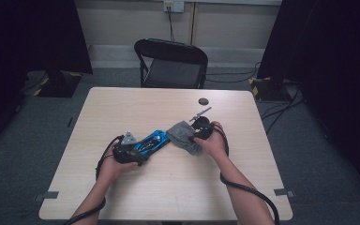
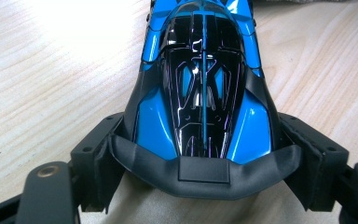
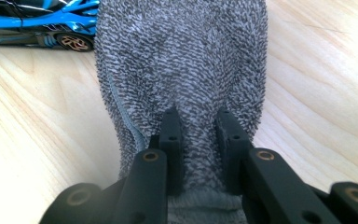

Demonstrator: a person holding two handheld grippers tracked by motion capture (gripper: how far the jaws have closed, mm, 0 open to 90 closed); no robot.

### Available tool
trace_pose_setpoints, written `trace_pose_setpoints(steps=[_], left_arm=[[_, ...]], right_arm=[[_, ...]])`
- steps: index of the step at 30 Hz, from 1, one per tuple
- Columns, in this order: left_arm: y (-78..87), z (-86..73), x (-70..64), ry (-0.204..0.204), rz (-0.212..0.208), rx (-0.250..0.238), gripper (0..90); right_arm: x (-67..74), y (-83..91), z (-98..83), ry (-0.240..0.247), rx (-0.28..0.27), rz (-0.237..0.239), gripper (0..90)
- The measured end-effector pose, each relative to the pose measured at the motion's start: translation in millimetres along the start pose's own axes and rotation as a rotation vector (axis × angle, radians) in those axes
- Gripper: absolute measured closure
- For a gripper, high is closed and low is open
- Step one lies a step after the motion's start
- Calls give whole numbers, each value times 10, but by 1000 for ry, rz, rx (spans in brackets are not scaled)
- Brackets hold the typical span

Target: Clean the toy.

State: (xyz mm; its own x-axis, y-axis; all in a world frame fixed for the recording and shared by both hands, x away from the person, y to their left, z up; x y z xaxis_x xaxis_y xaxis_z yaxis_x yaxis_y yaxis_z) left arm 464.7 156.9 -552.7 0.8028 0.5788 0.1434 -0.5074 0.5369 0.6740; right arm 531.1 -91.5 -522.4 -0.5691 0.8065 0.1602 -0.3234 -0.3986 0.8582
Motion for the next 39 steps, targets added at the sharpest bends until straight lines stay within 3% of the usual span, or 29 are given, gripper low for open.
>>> trace_pose_setpoints(steps=[9, 18, 24, 30, 39], left_arm=[[45, 19, 19, 6, 0, -11, 186], [250, 164, 69, 24, 5, -79, 181], [305, 296, 77, 4, -11, -118, 308], [236, 310, 45, 4, -42, -94, 425], [171, 278, 90, 5, -17, -73, 510]], right_arm=[[-14, 93, 3, 5, -11, -2, 754], [-5, 128, 5, -2, -18, 5, 755], [4, 191, 10, 4, -39, 21, 755], [54, 263, -10, 24, -54, 38, 754], [163, 313, -106, 58, -63, 68, 755]])
Point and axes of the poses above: each handheld gripper's, and its own axes: y roughly backward along the jaws, z roughly out of its top, x roughly to its left, the point moved 7 cm from there along -y, roughly forward along the jaws, and after that the axes turned 13 degrees about -y, right-handed, at the moved point
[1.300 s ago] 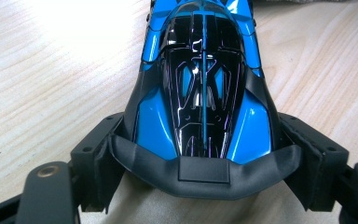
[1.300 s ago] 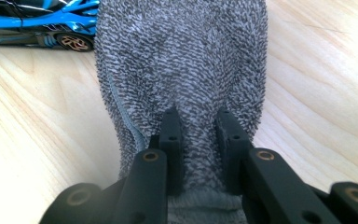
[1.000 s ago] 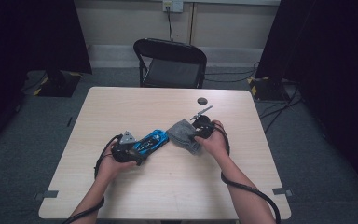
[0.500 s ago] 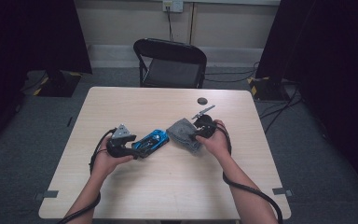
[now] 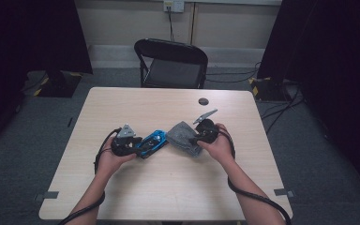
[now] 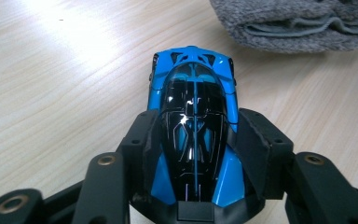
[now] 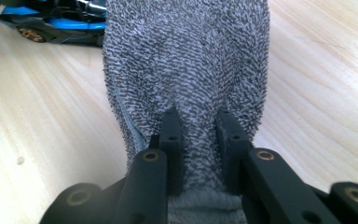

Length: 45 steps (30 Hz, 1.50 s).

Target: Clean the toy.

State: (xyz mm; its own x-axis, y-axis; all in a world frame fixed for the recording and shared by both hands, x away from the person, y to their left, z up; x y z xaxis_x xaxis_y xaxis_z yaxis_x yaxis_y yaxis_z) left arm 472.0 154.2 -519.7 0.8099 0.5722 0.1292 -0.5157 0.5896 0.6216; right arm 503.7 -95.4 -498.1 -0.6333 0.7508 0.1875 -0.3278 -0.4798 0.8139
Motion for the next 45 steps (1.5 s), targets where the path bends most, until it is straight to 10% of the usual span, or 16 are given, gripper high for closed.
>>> trace_pose_setpoints(steps=[38, 45], left_arm=[[-20, -75, -8, -2, -9, -2, 628], [-2, 85, 14, 16, 4, -29, 464]], right_arm=[[848, -97, -274, 187, 60, 162, 755], [799, -85, -288, 190, 67, 157, 754]])
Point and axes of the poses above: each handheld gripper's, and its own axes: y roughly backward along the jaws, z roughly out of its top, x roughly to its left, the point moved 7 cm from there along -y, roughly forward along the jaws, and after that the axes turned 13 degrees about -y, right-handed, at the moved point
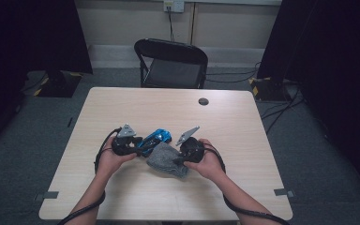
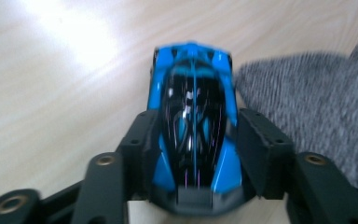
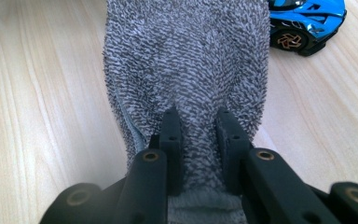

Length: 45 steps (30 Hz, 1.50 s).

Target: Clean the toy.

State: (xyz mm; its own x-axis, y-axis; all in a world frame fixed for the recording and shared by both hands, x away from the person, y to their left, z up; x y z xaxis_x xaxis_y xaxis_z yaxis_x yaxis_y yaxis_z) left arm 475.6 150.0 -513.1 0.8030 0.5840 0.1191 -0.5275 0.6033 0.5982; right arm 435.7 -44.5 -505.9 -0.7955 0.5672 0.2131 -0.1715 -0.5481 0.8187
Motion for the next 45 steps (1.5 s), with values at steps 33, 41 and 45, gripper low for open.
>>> trace_pose_setpoints(steps=[33, 41, 45], left_arm=[[-363, 94, 15, -45, -1, 50, 512], [-359, 88, 7, -48, 1, 44, 513], [-352, 79, 9, -50, 3, 38, 513]], right_arm=[[225, -284, 3, 34, 61, 81, 755], [61, -321, 82, 3, 71, 48, 756], [-99, -288, 108, -31, 60, 29, 756]])
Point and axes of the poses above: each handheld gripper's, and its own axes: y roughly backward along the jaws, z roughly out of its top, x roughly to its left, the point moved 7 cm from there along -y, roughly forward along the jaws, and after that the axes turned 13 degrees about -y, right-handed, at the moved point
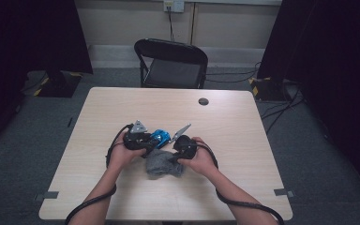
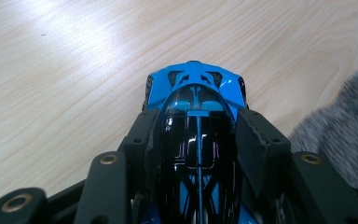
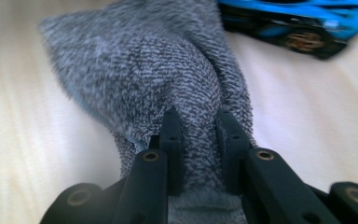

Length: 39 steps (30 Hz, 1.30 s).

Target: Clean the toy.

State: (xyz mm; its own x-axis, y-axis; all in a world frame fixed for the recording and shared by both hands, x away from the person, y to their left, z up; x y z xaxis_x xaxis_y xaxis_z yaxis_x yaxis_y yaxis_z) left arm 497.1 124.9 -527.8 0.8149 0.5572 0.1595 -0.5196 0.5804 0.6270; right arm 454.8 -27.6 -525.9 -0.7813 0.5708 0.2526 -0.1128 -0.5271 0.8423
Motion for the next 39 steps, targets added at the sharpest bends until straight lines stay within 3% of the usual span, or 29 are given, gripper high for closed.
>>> trace_pose_setpoints(steps=[16, 39], left_arm=[[6, -7, -3, -1, 0, -4, 513], [4, -11, -8, 5, 5, -14, 513]], right_arm=[[-401, 92, 57, -105, -23, -55, 757], [-671, 210, 19, -154, -26, -119, 757]])
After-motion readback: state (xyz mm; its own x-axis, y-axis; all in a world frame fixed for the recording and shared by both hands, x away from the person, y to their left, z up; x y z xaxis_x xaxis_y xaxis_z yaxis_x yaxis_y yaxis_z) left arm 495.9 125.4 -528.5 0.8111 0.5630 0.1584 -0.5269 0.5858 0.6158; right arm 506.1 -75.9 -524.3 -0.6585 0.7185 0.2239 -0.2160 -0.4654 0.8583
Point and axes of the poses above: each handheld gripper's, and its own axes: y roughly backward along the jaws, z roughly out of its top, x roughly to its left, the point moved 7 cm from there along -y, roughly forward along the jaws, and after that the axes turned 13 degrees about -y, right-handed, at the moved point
